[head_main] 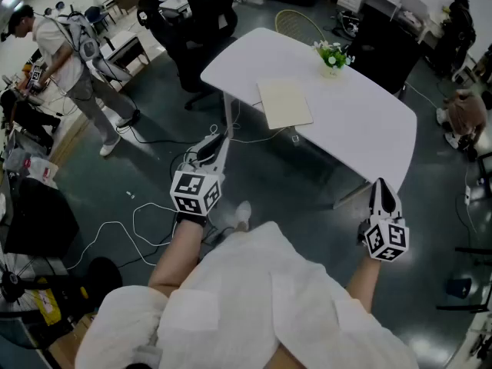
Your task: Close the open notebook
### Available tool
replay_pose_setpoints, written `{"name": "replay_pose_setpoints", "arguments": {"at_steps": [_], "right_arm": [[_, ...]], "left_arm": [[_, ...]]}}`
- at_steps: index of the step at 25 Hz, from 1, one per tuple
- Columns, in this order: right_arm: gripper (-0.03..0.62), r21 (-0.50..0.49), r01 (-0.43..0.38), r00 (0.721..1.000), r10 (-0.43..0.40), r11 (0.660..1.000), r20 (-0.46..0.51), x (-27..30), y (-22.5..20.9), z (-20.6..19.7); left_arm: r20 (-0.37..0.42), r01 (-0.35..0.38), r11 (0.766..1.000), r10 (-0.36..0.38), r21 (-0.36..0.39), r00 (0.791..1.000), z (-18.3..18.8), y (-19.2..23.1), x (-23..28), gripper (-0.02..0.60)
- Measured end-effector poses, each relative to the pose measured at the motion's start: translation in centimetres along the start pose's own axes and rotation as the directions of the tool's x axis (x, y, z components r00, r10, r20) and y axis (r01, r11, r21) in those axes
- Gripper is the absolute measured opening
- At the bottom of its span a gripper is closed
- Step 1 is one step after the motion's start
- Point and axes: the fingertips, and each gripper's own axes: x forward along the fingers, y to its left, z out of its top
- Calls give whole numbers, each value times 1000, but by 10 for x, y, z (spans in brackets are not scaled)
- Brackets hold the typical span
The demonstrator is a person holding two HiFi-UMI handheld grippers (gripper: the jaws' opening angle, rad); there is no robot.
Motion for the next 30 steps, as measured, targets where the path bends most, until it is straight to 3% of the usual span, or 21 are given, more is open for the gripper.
{"name": "replay_pose_setpoints", "arguments": {"at_steps": [21, 30], "right_arm": [[3, -21, -33, 999, 33, 999, -13, 12, 13, -10], [5, 19, -123, 992, 124, 992, -28, 35, 32, -17]], "left_arm": [[-1, -11, 1000, 11, 5, 1000, 0, 6, -6, 31], [-6, -33, 999, 33, 0, 999, 2, 11, -6, 31]]}}
